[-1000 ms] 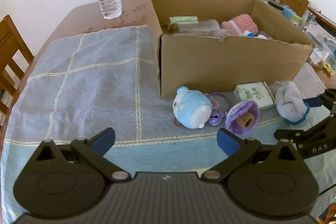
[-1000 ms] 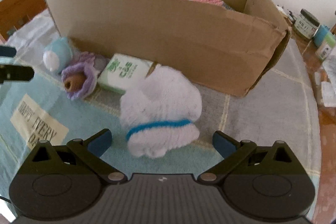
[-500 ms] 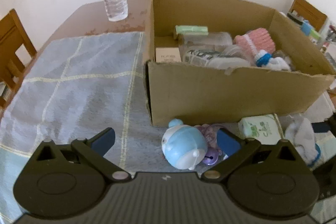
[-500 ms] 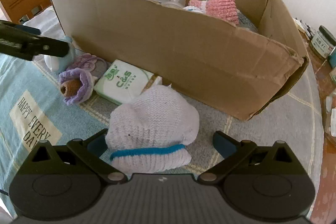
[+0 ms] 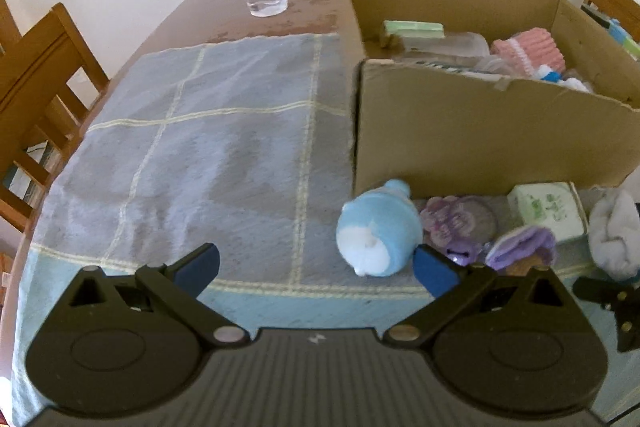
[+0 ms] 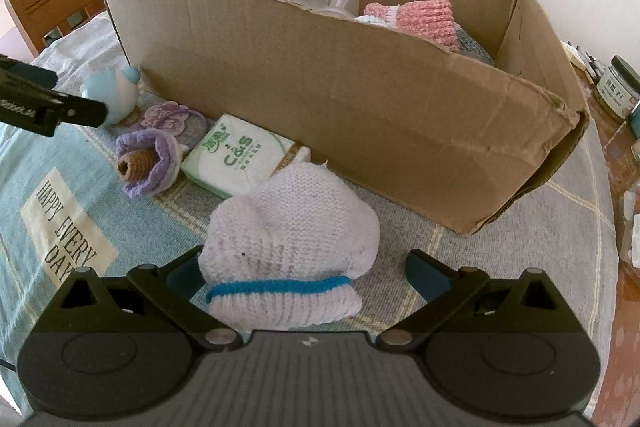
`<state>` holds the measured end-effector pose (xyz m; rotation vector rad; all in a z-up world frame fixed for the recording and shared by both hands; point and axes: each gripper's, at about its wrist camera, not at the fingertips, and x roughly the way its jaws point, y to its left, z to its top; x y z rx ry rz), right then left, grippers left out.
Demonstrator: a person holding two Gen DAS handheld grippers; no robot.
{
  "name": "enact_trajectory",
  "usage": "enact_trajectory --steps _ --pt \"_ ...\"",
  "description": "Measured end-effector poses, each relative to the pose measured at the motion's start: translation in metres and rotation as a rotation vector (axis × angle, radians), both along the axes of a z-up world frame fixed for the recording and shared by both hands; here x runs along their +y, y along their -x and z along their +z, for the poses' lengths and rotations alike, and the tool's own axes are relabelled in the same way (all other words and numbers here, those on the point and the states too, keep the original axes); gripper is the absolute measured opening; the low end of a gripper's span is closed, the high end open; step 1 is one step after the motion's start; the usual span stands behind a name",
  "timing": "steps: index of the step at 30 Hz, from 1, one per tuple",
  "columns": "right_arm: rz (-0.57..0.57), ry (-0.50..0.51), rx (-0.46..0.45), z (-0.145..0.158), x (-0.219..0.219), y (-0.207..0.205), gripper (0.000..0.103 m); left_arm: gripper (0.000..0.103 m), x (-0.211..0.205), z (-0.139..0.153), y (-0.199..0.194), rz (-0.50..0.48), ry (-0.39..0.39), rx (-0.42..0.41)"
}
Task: Organize objects
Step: 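Move the right tool to the other white blue-striped sock while the left approaches the light-blue toy, then close the right tool on the white sock while the left grasps the light-blue toy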
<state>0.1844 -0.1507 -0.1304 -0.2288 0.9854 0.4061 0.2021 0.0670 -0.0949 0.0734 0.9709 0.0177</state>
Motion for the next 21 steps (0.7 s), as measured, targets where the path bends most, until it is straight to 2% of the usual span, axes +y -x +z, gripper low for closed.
enact_trajectory --steps 5,8,14,21 --pt "-0.002 0.0 0.001 0.001 0.0 0.0 0.103 0.101 -0.004 -0.005 -0.004 -0.028 0.016 -0.02" --pt "-0.001 0.0 0.0 0.002 0.002 -0.001 0.103 0.096 -0.01 -0.008 -0.008 -0.053 0.038 -0.032" --pt "-0.005 -0.001 -0.002 0.0 0.001 -0.005 0.103 0.076 -0.015 -0.013 -0.013 -0.073 0.084 -0.027" --pt "-0.003 0.001 0.009 0.0 0.002 -0.006 0.103 0.066 -0.017 -0.014 -0.014 -0.104 0.118 -0.033"
